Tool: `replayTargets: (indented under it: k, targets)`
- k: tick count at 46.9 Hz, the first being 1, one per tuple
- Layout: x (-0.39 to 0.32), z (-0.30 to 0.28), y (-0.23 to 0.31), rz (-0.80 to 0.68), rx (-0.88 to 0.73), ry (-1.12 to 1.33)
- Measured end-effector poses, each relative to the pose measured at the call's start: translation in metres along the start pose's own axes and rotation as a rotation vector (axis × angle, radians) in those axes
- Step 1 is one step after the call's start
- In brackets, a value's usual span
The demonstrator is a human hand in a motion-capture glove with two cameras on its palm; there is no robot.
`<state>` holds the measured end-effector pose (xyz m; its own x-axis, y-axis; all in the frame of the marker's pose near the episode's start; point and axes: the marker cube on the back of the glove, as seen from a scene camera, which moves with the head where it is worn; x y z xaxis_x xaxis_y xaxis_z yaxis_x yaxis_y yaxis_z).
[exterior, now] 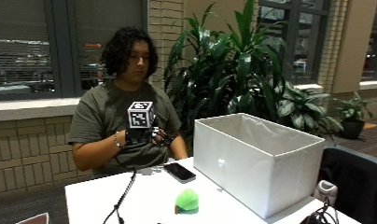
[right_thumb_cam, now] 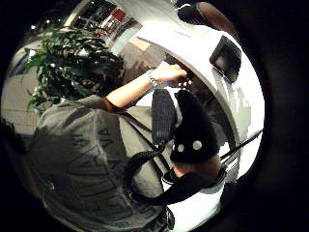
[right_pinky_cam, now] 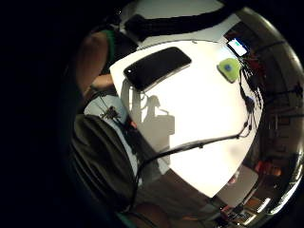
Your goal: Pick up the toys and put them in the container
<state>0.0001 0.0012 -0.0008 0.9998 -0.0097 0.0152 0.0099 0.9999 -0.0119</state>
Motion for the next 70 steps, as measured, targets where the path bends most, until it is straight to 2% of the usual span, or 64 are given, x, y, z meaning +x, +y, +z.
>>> replayTargets:
  k: [31, 39, 46, 55, 63, 70]
  targets:
    - [0.018, -0.001, -0.015, -0.001, -0.013, -0.016]
    - [0.08, -0.004, -0.051, 0.073, 0.079, -0.014]
    - [0.172, -0.004, -0.104, 0.258, 0.239, 0.101]
    - [0.258, 0.013, -0.159, 0.454, 0.238, 0.148]
    - [0.279, 0.043, -0.189, 0.417, 0.281, 0.149]
    - [0.272, 0.026, -0.191, 0.335, 0.399, 0.241]
